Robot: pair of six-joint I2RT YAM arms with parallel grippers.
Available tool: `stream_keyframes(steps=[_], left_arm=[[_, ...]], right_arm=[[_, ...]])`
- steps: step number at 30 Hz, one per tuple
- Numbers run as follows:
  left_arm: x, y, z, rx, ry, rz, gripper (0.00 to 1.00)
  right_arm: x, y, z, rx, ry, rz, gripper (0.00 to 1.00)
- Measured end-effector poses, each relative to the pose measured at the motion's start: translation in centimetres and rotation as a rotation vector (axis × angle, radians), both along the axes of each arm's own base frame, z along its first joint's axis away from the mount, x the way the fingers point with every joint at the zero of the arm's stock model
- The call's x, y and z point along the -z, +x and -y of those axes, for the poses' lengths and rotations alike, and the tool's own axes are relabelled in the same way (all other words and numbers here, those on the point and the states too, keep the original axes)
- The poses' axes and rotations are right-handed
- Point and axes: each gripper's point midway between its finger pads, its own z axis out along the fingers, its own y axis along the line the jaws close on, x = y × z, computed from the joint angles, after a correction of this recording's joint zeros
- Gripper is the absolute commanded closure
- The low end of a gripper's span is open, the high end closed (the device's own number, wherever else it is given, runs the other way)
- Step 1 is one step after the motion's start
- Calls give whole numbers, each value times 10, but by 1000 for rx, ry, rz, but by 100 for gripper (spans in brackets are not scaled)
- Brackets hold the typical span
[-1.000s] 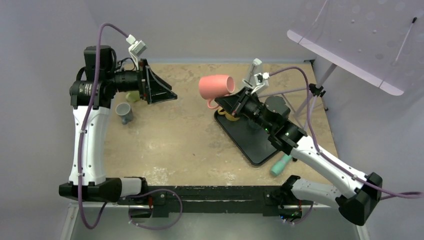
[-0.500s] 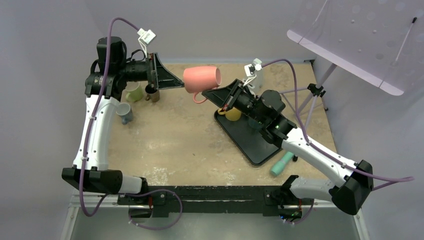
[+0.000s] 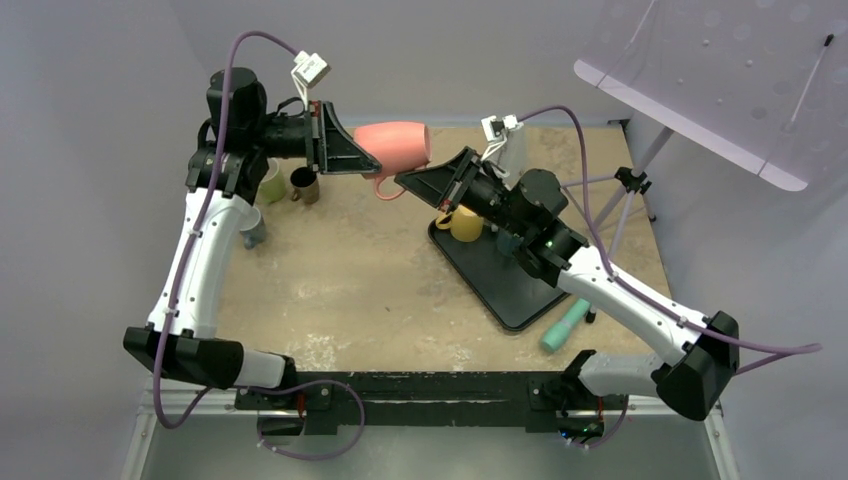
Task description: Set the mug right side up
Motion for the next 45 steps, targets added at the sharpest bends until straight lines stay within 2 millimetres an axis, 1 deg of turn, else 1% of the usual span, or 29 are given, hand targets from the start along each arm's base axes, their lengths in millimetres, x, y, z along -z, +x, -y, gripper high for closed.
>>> stream_keyframes(steps=[2, 3, 4, 5, 6, 7, 9, 11, 13, 14, 16, 18, 21, 23, 25, 28, 30, 33, 34, 35, 39, 40, 42, 45], left_arm=[[-2, -1, -1, 25, -14, 19, 100], [-5, -1, -1, 30, -18, 45, 100], [-7, -2, -1, 28, -19, 71, 100], [-7, -2, -3, 23, -15, 90, 100], [-7, -2, -4, 17, -9, 98, 100], [-6, -1, -5, 5, 1, 103, 100], [-2, 2, -9, -45, 51, 105, 100], [6, 12, -16, -101, 123, 125, 100], [25, 32, -29, -174, 246, 174, 100], [40, 43, -37, -207, 323, 195, 100], [82, 60, -59, -255, 508, 196, 100], [136, 72, -86, -265, 714, 157, 100], [215, 75, -133, -217, 1006, 40, 100], [254, 74, -162, -178, 1139, -37, 100], [284, 74, -190, -148, 1245, -101, 100], [308, 77, -219, -131, 1346, -131, 100], [317, 80, -229, -127, 1395, -118, 100], [326, 89, -235, -125, 1430, -92, 100], [333, 96, -237, -132, 1442, -76, 100], [334, 97, -237, -133, 1444, -74, 100], [355, 109, -240, -134, 1466, -73, 100], [359, 111, -241, -133, 1473, -75, 94], [369, 115, -243, -130, 1484, -74, 80], [370, 118, -244, -126, 1493, -54, 61]], right_arm=[[-1, 0, -3, -19, 7, -15, 100], [3, 0, -6, -34, 6, -38, 97], [4, 1, -8, -41, 12, -55, 78], [4, 2, -9, -45, 14, -62, 62], [4, 2, -10, -44, 10, -64, 47], [6, 3, -10, -40, 0, -70, 36], [12, 6, -10, -9, -52, -69, 25], [21, 11, -6, 35, -115, -78, 19], [32, 17, 1, 91, -185, -100, 17], [38, 20, 6, 117, -223, -112, 17], [53, 22, 17, 167, -296, -137, 16], [64, 22, 28, 207, -352, -160, 15], [75, 21, 44, 260, -408, -174, 14], [80, 21, 52, 292, -440, -178, 15], [85, 23, 57, 314, -468, -181, 15], [97, 24, 58, 317, -514, -190, 15], [108, 26, 57, 315, -549, -200, 15], [127, 31, 60, 333, -609, -230, 16], [133, 33, 62, 347, -629, -242, 16], [140, 34, 65, 364, -654, -257, 15], [165, 40, 87, 461, -760, -312, 8], [171, 41, 93, 488, -787, -323, 6], [184, 43, 107, 544, -854, -349, 4], [203, 46, 127, 608, -940, -380, 3]])
